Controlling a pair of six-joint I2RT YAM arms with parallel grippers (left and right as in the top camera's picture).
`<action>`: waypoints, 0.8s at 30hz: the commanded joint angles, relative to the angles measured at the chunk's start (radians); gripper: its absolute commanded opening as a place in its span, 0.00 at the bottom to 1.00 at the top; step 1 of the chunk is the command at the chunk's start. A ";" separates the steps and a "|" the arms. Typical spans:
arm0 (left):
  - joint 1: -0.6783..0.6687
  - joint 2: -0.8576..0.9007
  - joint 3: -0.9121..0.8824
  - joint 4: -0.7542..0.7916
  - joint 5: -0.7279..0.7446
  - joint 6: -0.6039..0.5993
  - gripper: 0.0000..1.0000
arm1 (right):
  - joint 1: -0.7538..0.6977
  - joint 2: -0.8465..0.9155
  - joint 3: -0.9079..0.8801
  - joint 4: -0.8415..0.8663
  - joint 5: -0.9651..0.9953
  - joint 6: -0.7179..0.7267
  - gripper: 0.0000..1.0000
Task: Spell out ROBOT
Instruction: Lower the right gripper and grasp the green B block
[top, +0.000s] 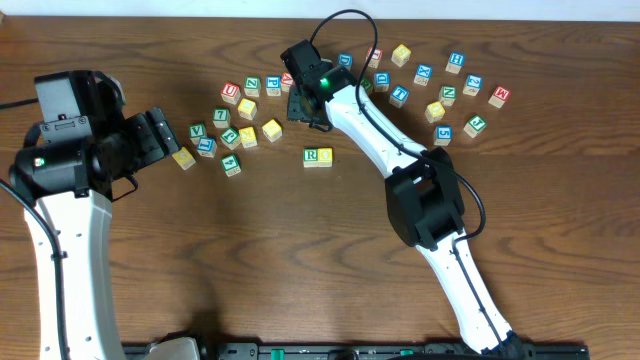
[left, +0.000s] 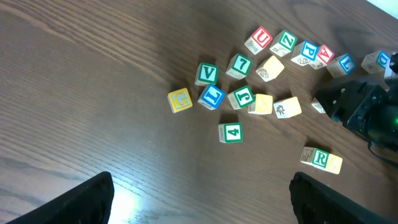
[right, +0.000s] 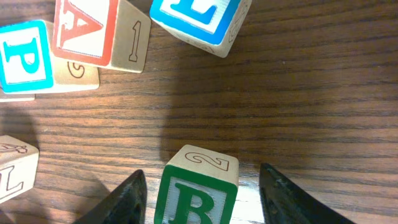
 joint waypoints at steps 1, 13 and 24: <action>0.004 0.010 0.010 0.000 -0.009 -0.001 0.89 | 0.005 0.005 0.012 -0.006 0.022 0.000 0.50; 0.004 0.010 0.010 0.000 -0.010 -0.016 0.89 | -0.028 0.004 0.012 -0.039 -0.011 -0.088 0.33; 0.004 0.010 0.010 0.000 -0.010 -0.016 0.89 | -0.063 -0.087 0.017 -0.163 -0.012 -0.190 0.35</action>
